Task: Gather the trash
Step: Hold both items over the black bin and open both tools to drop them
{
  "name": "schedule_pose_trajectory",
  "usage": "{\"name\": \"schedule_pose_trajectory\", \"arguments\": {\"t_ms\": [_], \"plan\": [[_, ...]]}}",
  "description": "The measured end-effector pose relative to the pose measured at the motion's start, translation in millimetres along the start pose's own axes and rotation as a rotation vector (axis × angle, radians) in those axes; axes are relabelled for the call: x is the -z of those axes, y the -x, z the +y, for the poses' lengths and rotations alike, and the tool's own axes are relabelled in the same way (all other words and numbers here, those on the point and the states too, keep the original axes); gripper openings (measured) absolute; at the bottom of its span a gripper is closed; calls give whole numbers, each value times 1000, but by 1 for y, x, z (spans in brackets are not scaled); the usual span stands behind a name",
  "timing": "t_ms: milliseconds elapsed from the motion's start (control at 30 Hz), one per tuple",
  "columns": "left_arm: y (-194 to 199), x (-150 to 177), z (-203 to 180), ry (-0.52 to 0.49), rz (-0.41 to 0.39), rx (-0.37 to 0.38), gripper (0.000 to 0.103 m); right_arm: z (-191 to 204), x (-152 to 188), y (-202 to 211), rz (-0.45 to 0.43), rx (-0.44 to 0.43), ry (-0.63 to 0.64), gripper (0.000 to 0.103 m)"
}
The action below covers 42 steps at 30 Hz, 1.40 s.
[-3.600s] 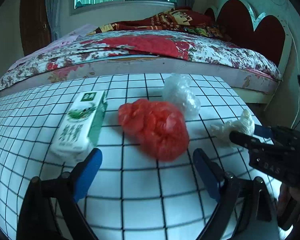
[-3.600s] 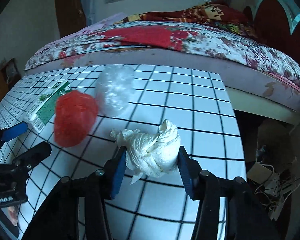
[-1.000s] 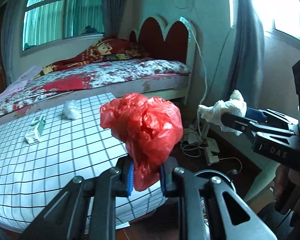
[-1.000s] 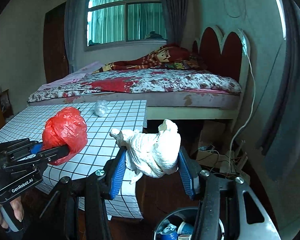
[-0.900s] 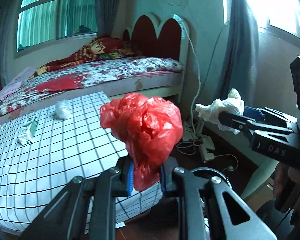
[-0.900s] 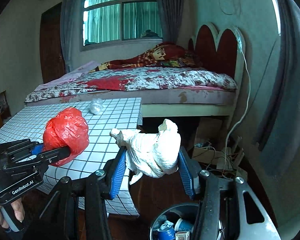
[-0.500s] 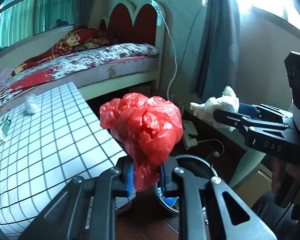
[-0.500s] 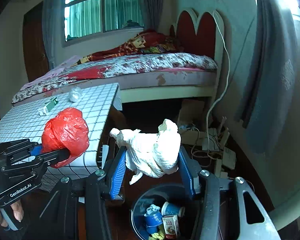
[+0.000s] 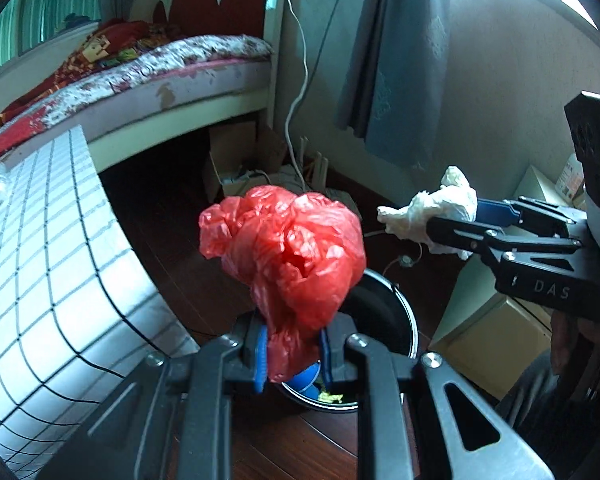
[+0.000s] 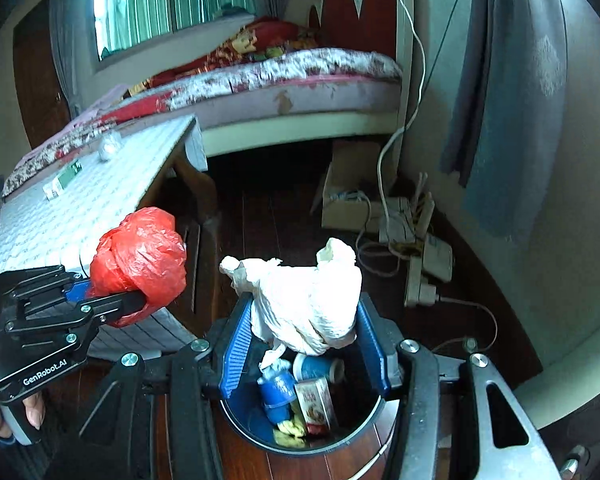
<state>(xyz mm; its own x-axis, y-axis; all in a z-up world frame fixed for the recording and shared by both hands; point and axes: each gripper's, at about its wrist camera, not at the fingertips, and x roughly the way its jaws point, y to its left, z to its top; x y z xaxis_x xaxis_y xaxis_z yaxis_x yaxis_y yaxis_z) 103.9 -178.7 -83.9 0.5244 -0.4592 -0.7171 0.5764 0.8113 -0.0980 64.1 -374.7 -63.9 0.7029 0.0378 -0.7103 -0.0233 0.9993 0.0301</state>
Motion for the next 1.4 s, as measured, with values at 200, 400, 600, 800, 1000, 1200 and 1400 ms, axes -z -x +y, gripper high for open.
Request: {"name": "schedule_pose_trajectory", "arguments": {"t_ms": [200,400,600,800,1000,1200,1400], "plan": [[-27,10,-4,1,79,36,21,-12,16,-26,76,-18,-14,52],[-54,16,-8,-6,151,71,21,-9,20,-52,151,-45,22,52],[-74,19,-9,-9,197,94,22,-9,29,-73,225,-63,54,52],[-92,22,-6,17,253,112,22,-12,40,-94,298,-77,61,52],[-106,29,-10,16,291,135,24,-13,48,-109,357,-104,72,52],[-117,46,1,53,299,43,102,-29,64,-128,443,9,43,102],[-112,60,14,98,288,-86,102,-30,65,-131,466,69,53,102]]}}
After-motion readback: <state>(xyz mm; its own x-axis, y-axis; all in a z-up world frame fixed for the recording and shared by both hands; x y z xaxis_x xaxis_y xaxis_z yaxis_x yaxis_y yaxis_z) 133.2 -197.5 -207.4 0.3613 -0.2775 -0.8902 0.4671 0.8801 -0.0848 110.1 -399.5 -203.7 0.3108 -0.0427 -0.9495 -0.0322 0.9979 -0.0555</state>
